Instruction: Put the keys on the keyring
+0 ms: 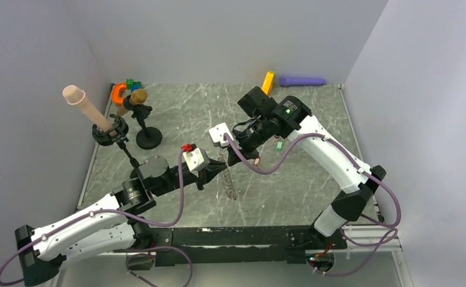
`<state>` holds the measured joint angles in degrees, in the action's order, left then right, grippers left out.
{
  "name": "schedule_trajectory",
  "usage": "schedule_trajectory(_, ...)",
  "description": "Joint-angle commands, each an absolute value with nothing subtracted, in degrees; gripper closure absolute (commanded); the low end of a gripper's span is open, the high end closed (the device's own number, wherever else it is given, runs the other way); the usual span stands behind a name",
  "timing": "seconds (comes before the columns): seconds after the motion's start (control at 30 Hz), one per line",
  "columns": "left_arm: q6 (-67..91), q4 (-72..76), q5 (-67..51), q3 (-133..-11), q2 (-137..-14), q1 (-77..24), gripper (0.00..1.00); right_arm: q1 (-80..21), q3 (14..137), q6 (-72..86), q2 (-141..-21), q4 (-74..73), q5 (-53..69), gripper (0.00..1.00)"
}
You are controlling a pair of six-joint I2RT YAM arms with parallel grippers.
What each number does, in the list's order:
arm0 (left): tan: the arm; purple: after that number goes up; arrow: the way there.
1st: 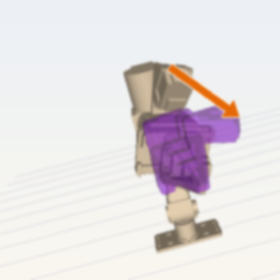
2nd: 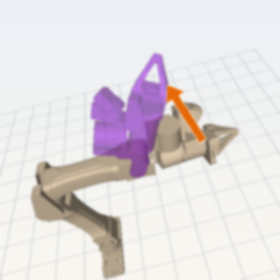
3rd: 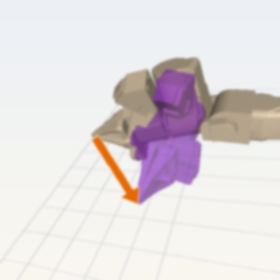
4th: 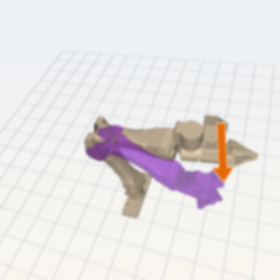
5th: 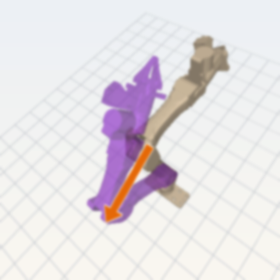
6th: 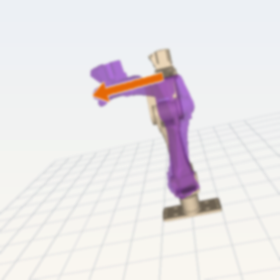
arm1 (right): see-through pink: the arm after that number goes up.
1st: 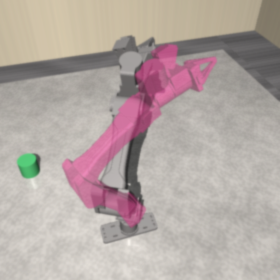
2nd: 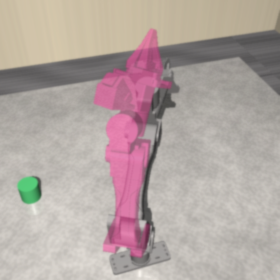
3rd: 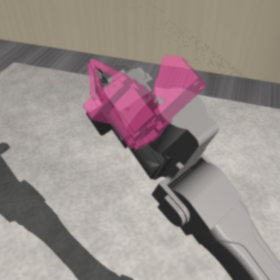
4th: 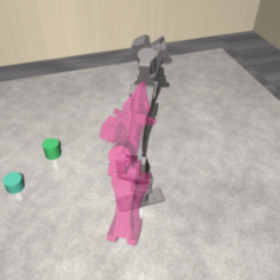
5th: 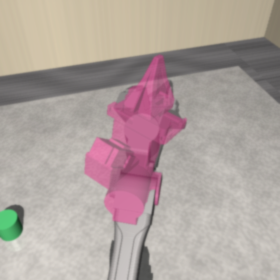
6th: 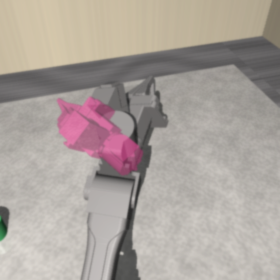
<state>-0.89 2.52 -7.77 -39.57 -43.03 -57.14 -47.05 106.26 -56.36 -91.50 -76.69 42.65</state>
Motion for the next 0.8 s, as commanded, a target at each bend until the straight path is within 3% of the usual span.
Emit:
schedule_trajectory(0.0, -1.38, 6.12, -8.85, -39.55, -43.21, -57.35, 0.89, -47.10, 108.51, -55.81, -90.01, -75.76, 45.34, 1.00)
schedule_trajectory(0.13, -1.34, 6.07, -8.83, -39.55, -43.46, -57.31, 0.95, -47.13, 108.55, -55.66, -90.09, -75.59, 45.68, 1.00)
schedule_trajectory(0.23, -1.14, 5.98, -8.96, -39.47, -43.49, -57.36, 0.88, -47.10, 108.71, -55.42, -90.04, -75.47, 45.71, 1.00)
schedule_trajectory(0.4, -0.98, 5.89, -8.87, -39.28, -43.32, -57.31, 0.83, -47.11, 108.72, -55.20, -90.17, -75.24, 45.70, 1.00)
schedule_trajectory(0.77, -0.58, 4.86, -8.44, -39.17, -43.47, -57.35, 0.84, -47.11, 108.22, -54.51, -89.63, -74.50, 45.37, 1.00)
